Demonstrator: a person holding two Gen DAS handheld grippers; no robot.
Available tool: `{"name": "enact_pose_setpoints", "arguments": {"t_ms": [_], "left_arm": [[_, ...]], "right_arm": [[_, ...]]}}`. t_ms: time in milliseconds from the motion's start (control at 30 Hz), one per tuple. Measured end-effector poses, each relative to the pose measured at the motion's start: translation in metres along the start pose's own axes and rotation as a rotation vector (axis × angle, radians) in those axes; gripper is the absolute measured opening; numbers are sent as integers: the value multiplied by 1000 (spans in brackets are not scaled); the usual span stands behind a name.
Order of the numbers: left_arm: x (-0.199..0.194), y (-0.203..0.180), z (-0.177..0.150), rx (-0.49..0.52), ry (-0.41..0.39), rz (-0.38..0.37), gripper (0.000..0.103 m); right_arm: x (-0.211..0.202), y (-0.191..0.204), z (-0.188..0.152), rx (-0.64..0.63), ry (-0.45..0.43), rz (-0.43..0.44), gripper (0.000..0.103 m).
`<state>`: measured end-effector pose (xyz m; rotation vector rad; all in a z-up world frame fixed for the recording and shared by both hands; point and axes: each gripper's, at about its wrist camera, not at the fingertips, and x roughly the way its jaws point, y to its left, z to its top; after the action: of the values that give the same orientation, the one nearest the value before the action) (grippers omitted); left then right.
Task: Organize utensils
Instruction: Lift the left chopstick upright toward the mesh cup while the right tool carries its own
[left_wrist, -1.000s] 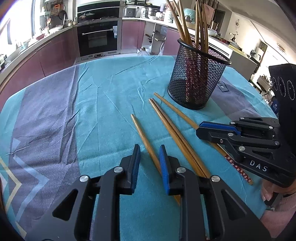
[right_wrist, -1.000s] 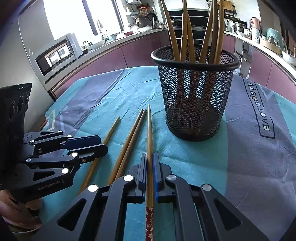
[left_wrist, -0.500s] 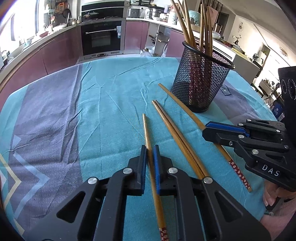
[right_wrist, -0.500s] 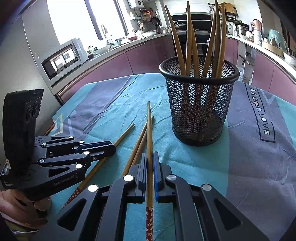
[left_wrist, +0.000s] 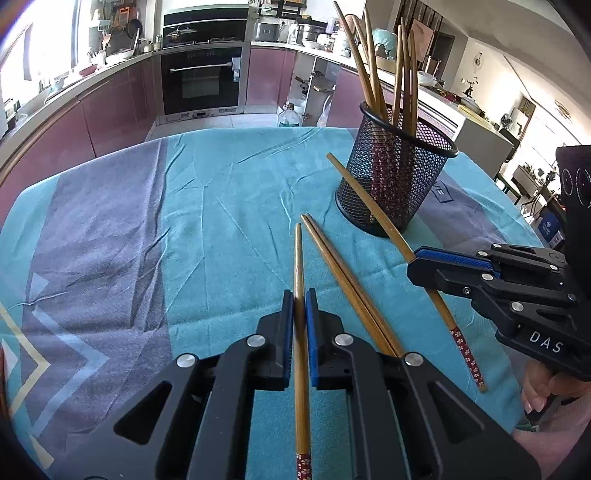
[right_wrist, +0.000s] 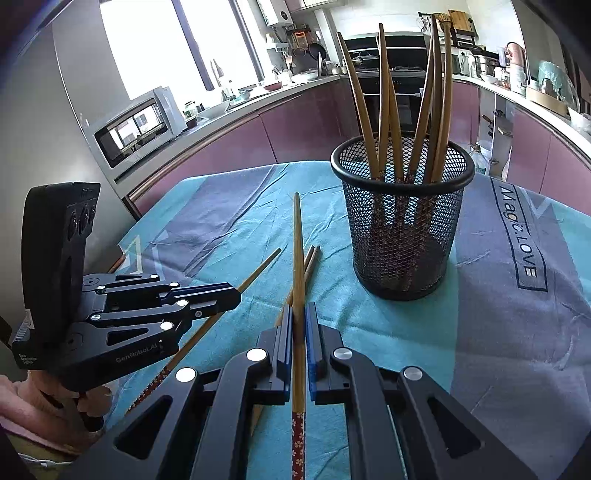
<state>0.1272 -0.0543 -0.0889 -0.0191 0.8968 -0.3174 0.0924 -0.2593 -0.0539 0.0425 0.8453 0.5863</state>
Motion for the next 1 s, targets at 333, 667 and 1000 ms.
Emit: {"name": "enact_pose_setpoints", "arguments": {"t_ms": [333,667,1000], "left_arm": [[-18,3,9,-8,-38,-41,7],[-43,4,24,-20,-101,-116,7],[-74,0,45,-9,-175,-191,7]], "right_arm": [[-18,-2,6,-4,-46,21,6],[-37,-8,16,20,-115,33,6],[-57,-13,25,36,-190,32,6]]}}
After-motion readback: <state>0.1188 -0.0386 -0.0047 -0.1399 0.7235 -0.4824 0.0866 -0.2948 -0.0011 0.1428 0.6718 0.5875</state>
